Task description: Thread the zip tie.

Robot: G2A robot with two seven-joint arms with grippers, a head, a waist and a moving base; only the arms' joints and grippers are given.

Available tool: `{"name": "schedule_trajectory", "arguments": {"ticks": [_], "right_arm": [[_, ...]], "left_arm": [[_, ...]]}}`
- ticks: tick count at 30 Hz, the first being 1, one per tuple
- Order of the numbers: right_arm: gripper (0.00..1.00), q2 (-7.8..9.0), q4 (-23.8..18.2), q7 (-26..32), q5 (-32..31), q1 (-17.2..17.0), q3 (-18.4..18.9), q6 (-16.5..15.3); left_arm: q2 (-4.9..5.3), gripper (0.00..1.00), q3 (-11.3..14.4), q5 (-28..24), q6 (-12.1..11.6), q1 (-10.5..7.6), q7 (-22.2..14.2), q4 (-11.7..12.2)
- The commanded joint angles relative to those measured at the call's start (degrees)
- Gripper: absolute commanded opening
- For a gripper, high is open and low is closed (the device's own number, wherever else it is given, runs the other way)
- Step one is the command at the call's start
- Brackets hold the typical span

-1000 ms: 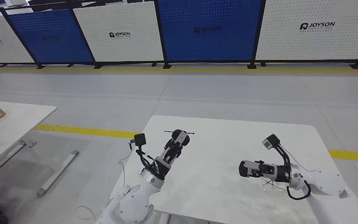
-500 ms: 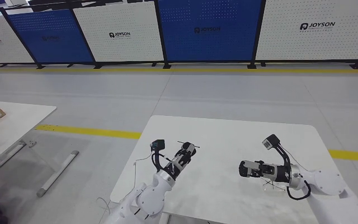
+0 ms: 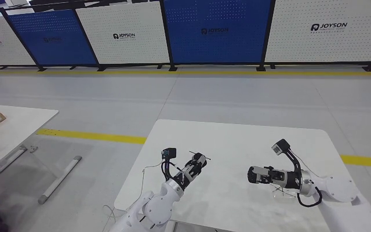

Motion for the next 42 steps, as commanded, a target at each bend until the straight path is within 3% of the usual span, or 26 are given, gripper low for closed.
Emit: {"name": "schedule_trajectory", "arguments": {"ticks": [1,4,6,16,19,29,33,37,42], "right_arm": [[1.00,0.00,0.0,0.0,0.0,0.0,0.0,0.0],[1.00,0.00,0.0,0.0,0.0,0.0,0.0,0.0],[1.00,0.00,0.0,0.0,0.0,0.0,0.0,0.0],[1.00,0.00,0.0,0.0,0.0,0.0,0.0,0.0],[1.00,0.00,0.0,0.0,0.0,0.0,0.0,0.0],[1.00,0.00,0.0,0.0,0.0,0.0,0.0,0.0],[1.00,0.00,0.0,0.0,0.0,0.0,0.0,0.0],[1.00,0.00,0.0,0.0,0.0,0.0,0.0,0.0],[1.00,0.00,0.0,0.0,0.0,0.0,0.0,0.0]], "left_arm": [[-0.13,0.00,0.2,-0.8,-0.2,-0.06,0.2,0.2],[-0.38,0.00,0.4,-3.3,-1.4,-0.11,1.3,-0.7],[-0.45,0.00,0.0,-3.7,-2.8,0.31,2.9,-2.6],[-0.32,0.00,-1.7,-2.9,-7.6,5.19,6.8,-17.2],[-0.29,0.00,-2.4,-1.3,-5.8,6.42,7.6,-19.0],[-0.29,0.00,-2.4,-1.2,-5.8,6.38,7.5,-18.9],[-0.53,0.00,-0.8,2.1,-2.7,4.82,6.4,-15.1],[-1.13,0.00,2.4,4.6,1.4,1.52,5.0,-10.1],[-1.98,0.00,5.6,10.6,5.9,-1.68,8.6,-3.6]]}}
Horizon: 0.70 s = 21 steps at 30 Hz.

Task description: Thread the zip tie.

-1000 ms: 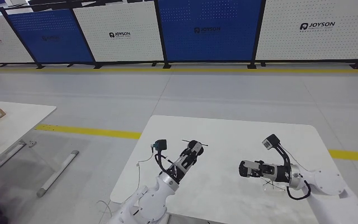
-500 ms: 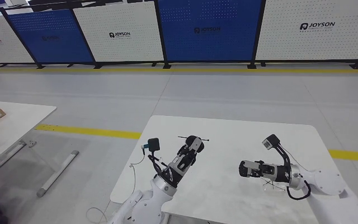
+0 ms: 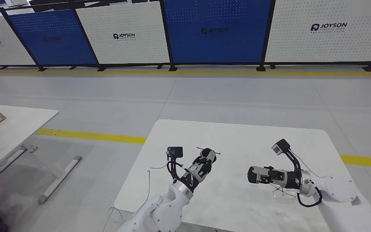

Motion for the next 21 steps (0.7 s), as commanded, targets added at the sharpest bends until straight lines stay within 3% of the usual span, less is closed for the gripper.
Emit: {"name": "schedule_trajectory", "arguments": {"ticks": [1,4,6,7,17,21], "right_arm": [[1.00,0.00,0.0,0.0,0.0,0.0,0.0,0.0],[1.00,0.00,0.0,0.0,0.0,0.0,0.0,0.0],[1.00,0.00,0.0,0.0,0.0,0.0,0.0,0.0],[1.00,0.00,0.0,0.0,0.0,0.0,0.0,0.0],[1.00,0.00,0.0,0.0,0.0,0.0,0.0,0.0],[1.00,0.00,0.0,0.0,0.0,0.0,0.0,0.0]], "left_arm": [[-0.32,0.00,1.4,3.8,2.4,-1.01,1.8,2.9],[-0.64,0.00,3.0,6.7,3.6,-1.52,2.7,5.3],[-0.71,0.00,3.6,6.4,2.9,-1.42,1.4,5.8],[-0.65,0.00,3.7,6.1,2.1,-1.40,-0.3,5.8],[-0.66,0.00,3.6,6.3,2.1,-1.49,-0.3,5.9],[-0.82,0.00,3.6,10.3,6.2,-1.92,0.9,7.1]]}}
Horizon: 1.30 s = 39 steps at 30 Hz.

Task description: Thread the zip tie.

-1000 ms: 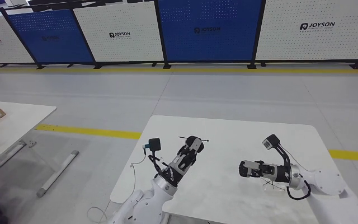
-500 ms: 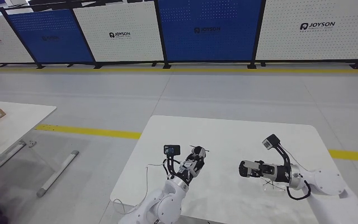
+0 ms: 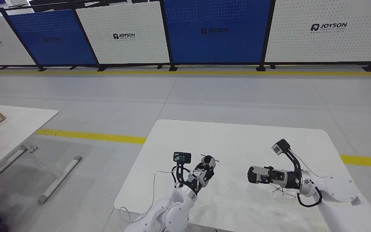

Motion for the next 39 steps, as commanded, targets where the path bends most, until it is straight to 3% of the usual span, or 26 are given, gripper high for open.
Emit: {"name": "schedule_trajectory", "arguments": {"ticks": [1,5,7,10,15,18,21,24,27,30,33,37,39], "right_arm": [[1.00,0.00,0.0,0.0,0.0,0.0,0.0,0.0],[1.00,0.00,0.0,0.0,0.0,0.0,0.0,0.0],[1.00,0.00,0.0,0.0,0.0,0.0,0.0,0.0],[1.00,0.00,0.0,0.0,0.0,0.0,0.0,0.0],[1.00,0.00,0.0,0.0,0.0,0.0,0.0,0.0],[1.00,0.00,0.0,0.0,0.0,0.0,0.0,0.0],[1.00,0.00,0.0,0.0,0.0,0.0,0.0,0.0],[1.00,0.00,0.0,0.0,0.0,0.0,0.0,0.0],[1.00,0.00,0.0,0.0,0.0,0.0,0.0,0.0],[1.00,0.00,0.0,0.0,0.0,0.0,0.0,0.0],[1.00,0.00,0.0,0.0,0.0,0.0,0.0,0.0],[1.00,0.00,0.0,0.0,0.0,0.0,0.0,0.0],[1.00,0.00,0.0,0.0,0.0,0.0,0.0,0.0]], "left_arm": [[-0.18,0.00,0.0,1.1,2.4,-0.25,0.6,0.7],[-0.33,0.00,0.2,1.5,2.1,-0.59,0.0,1.9],[-0.41,0.00,0.2,-0.2,0.6,-0.48,-1.2,1.6],[-0.36,0.00,-0.8,-2.4,-1.6,-0.07,-1.5,-0.1],[-0.39,0.00,-2.8,-5.0,-3.3,1.78,2.5,-5.3],[-0.36,0.00,-3.7,-7.3,-7.8,3.51,4.9,-8.7],[-0.13,0.00,-5.7,-10.1,-12.0,4.86,5.3,-9.5],[-0.10,0.00,-6.4,-9.7,-11.1,4.92,4.7,-8.8],[-0.27,0.00,-5.9,-6.8,-8.3,4.25,5.1,-7.4],[-0.72,0.00,-3.9,-2.4,-4.8,3.25,7.2,-4.7],[-1.28,0.00,-2.2,-1.2,-2.7,2.08,8.7,-1.3],[-1.88,0.00,-0.9,-2.5,-3.7,0.79,9.5,2.4],[-1.94,0.00,-0.8,-3.0,-4.2,0.79,9.3,2.6]]}}
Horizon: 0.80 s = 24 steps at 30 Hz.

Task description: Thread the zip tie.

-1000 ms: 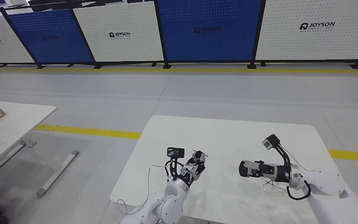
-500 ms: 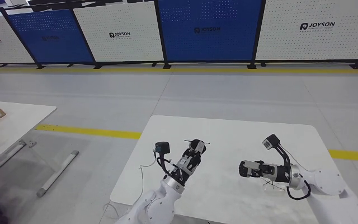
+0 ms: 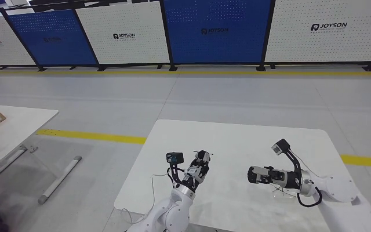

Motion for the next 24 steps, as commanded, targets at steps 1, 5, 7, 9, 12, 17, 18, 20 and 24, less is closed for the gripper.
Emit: {"name": "schedule_trajectory", "arguments": {"ticks": [1,5,7,9,12,17,18,20,24], "right_arm": [[1.00,0.00,0.0,0.0,0.0,0.0,0.0,0.0],[1.00,0.00,0.0,0.0,0.0,0.0,0.0,0.0],[1.00,0.00,0.0,0.0,0.0,0.0,0.0,0.0],[1.00,0.00,0.0,0.0,0.0,0.0,0.0,0.0],[1.00,0.04,-1.5,-0.5,-1.1,-0.3,-0.2,0.4],[1.00,0.79,-2.1,2.7,-6.1,2.5,1.1,5.6],[1.00,0.96,-2.0,4.7,-8.0,3.8,1.0,7.7],[1.00,1.03,-0.8,5.7,-8.7,6.7,1.3,11.1],[1.00,1.06,0.0,8.3,-14.8,11.7,-0.6,15.8]], "left_arm": [[-0.01,0.00,0.0,-0.1,-0.2,0.02,-0.1,0.0],[-0.01,0.00,0.0,-0.1,-0.2,0.02,-0.1,0.0],[-0.01,0.00,0.0,-0.1,-0.2,0.02,-0.1,0.0],[-0.01,0.00,0.0,-0.1,-0.2,0.02,-0.1,0.0],[-0.01,0.00,0.0,-0.1,-0.2,0.02,-0.1,0.0],[-0.01,0.00,0.0,-0.1,-0.2,0.02,-0.1,0.0],[-0.01,0.00,0.0,-0.1,-0.2,0.02,-0.1,0.0],[-0.01,0.00,0.0,-0.1,-0.2,0.02,-0.1,0.0],[-0.01,0.00,0.0,-0.1,-0.2,0.02,-0.1,0.0]]}}
